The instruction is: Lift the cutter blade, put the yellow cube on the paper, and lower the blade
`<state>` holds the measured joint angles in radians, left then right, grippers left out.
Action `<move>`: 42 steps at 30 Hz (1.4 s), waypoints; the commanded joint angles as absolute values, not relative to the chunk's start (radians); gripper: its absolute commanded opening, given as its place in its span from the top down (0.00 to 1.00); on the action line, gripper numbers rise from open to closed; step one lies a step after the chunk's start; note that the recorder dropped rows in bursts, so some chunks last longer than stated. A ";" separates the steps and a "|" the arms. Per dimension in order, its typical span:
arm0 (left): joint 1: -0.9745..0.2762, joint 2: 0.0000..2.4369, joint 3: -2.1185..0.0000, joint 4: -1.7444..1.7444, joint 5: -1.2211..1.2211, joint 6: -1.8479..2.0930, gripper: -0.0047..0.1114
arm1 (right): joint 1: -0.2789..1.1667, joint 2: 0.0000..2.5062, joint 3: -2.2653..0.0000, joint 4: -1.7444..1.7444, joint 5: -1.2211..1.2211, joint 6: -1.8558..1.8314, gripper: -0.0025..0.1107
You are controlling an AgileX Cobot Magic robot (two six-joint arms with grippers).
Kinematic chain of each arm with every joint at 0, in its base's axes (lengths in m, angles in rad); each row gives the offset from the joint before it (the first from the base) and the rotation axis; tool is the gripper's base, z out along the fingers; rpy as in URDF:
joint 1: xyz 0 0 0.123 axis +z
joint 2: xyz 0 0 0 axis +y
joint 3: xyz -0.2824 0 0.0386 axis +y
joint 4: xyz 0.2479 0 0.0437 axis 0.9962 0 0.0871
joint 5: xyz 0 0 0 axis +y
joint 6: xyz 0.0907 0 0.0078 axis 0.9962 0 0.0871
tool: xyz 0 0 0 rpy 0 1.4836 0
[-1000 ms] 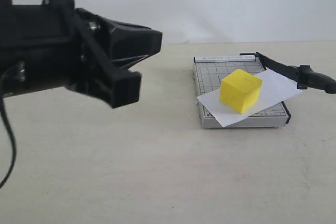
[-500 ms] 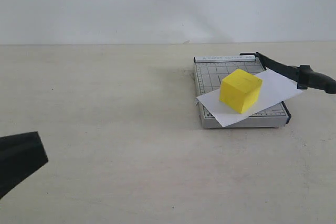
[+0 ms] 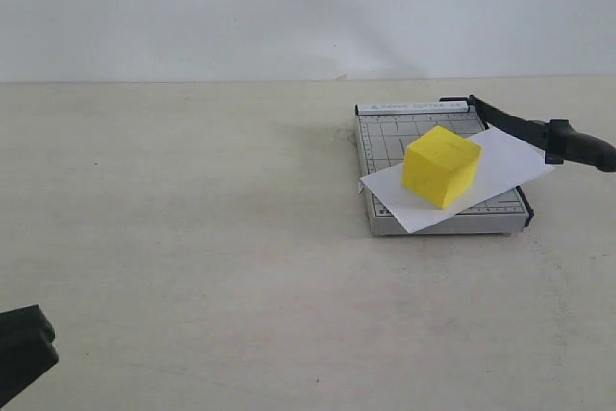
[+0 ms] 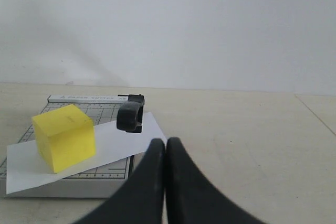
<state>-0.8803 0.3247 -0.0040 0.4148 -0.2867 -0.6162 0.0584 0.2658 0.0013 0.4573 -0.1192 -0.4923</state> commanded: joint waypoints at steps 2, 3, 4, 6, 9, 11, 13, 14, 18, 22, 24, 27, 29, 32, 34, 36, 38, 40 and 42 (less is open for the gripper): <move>-0.864 0.254 0.000 0.426 -0.307 -0.619 0.85 | 0.059 0.263 0.000 0.461 -0.131 -0.496 0.98; -0.851 0.238 0.000 0.426 -0.307 -0.619 0.85 | 0.059 0.263 0.000 0.461 -0.131 -0.496 0.98; -0.834 0.218 0.000 0.426 -0.307 -0.619 0.85 | 0.059 0.263 0.000 0.461 -0.131 -0.496 0.98; -0.787 0.177 0.000 0.426 -0.307 -0.619 0.85 | 0.059 0.263 0.000 0.461 -0.131 -0.496 0.98; -0.705 0.130 0.000 0.426 -0.307 -0.619 0.85 | 0.059 0.263 0.000 0.461 -0.126 -0.496 0.98; -0.641 0.112 0.000 0.426 -0.309 -0.619 0.85 | 0.059 0.263 0.000 0.461 -0.126 -0.496 0.98; -0.573 0.106 0.000 0.426 -0.311 -0.619 0.85 | 0.059 0.263 0.000 0.461 -0.126 -0.496 0.98; -0.535 0.106 0.000 0.426 -0.311 -0.619 0.85 | 0.059 0.263 0.000 0.461 -0.126 -0.496 0.98; -0.394 0.106 0.000 0.426 -0.311 -0.619 0.85 | 0.059 0.263 0.000 0.461 -0.126 -0.496 0.98; -0.303 0.106 0.000 0.426 -0.311 -0.619 0.85 | 0.059 0.263 0.000 0.461 -0.126 -0.496 0.98; -0.260 0.091 0.000 0.426 -0.311 -0.619 0.85 | 0.059 0.263 0.000 0.461 -0.128 -0.494 0.98; -0.201 0.042 0.000 0.426 -0.308 -0.619 0.85 | 0.059 0.263 0.000 0.461 -0.131 -0.429 0.98; -0.169 0.007 0.000 0.426 -0.308 -0.619 0.85 | 0.059 0.263 0.000 0.461 -0.131 -0.391 0.98; -0.147 0.000 0.000 0.426 -0.308 -0.619 0.85 | 0.059 0.263 0.000 0.461 -0.159 -0.340 0.98; -0.145 0.000 0.000 0.426 -0.308 -0.619 0.85 | 0.059 0.263 0.000 0.463 -0.180 -0.238 0.98; -0.145 0.000 0.000 0.426 -0.308 -0.619 0.85 | 0.059 0.263 0.000 0.463 -0.185 -0.142 0.98; -0.145 0.000 0.000 0.426 -0.308 -0.619 0.85 | 0.059 0.263 0.000 0.463 -0.185 -0.076 0.98; -0.145 0.000 0.000 0.426 -0.310 -0.619 0.85 | 0.059 0.263 0.000 0.463 -0.187 -0.076 0.98; -0.145 0.000 0.000 0.426 -0.310 -0.619 0.85 | 0.059 0.263 0.000 0.463 -0.181 -0.078 0.98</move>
<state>-0.1489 0.0034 -0.0040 0.4219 -0.3002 -0.6162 0.0584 0.2658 0.0013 0.4650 -0.1706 -0.0948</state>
